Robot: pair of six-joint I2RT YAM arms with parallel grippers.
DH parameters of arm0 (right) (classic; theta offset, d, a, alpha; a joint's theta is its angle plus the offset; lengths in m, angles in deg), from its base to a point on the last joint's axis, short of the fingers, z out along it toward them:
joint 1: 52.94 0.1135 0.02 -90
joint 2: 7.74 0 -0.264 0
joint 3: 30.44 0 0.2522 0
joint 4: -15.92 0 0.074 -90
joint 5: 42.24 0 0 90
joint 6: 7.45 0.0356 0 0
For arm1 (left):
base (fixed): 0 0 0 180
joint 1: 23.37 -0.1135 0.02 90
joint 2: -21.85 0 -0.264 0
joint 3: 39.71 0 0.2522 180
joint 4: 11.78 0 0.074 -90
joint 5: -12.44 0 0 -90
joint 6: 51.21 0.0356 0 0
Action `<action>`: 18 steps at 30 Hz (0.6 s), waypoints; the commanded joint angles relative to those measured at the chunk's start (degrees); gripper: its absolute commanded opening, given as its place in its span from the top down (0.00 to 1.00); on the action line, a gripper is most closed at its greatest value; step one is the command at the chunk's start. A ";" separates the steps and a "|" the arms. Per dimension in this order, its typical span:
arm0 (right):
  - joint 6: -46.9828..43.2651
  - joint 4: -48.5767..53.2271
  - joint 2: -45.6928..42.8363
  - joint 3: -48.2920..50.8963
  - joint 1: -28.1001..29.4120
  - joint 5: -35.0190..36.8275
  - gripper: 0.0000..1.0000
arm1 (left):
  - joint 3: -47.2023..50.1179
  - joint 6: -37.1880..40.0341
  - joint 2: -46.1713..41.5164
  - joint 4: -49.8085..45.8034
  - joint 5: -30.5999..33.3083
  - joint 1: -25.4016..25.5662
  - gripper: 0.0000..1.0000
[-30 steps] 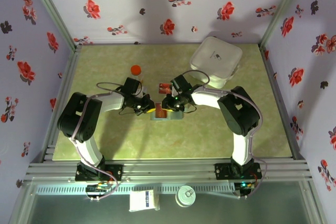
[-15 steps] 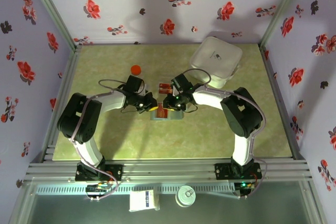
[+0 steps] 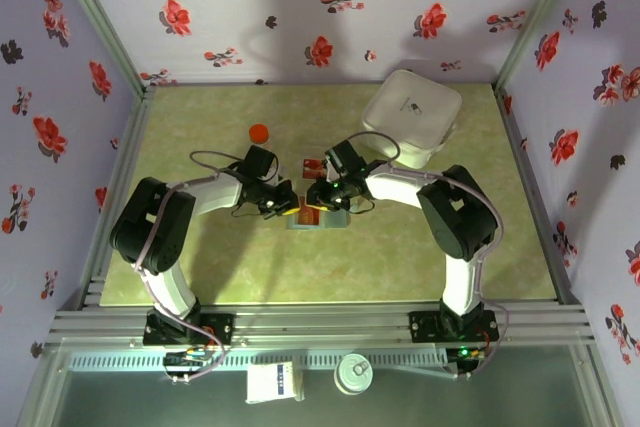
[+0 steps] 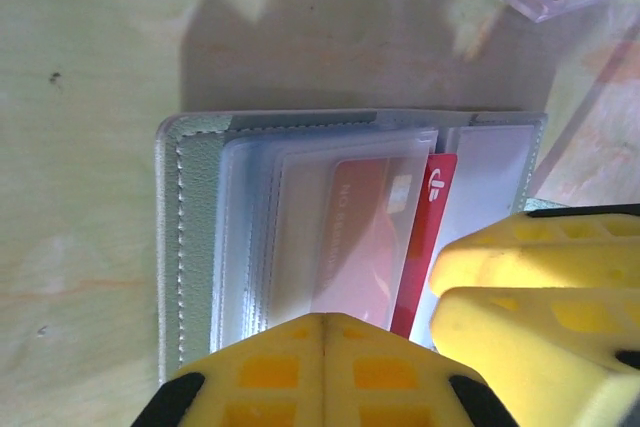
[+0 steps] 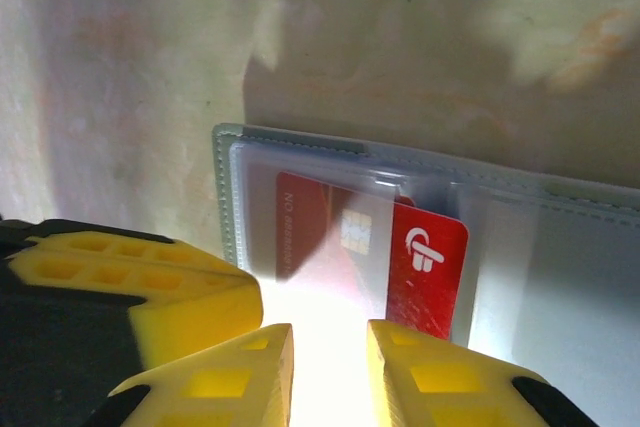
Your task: Take the credit cards out of the card holder
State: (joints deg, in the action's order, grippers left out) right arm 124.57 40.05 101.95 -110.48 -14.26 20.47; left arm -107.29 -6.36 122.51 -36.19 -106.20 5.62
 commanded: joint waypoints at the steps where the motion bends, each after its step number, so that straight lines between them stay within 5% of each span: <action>1: 0.30 0.12 1.39 0.16 0.35 -0.69 0.74 | -1.54 1.78 0.74 -2.38 1.35 0.01 1.00; 18: -3.33 4.04 -0.02 -2.01 0.35 2.45 0.75 | -2.08 2.25 1.47 -3.67 1.40 0.10 1.00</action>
State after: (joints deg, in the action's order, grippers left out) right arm 122.89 42.46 102.63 -111.18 -14.26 22.05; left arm -108.19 -5.57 123.51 -38.03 -105.57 5.62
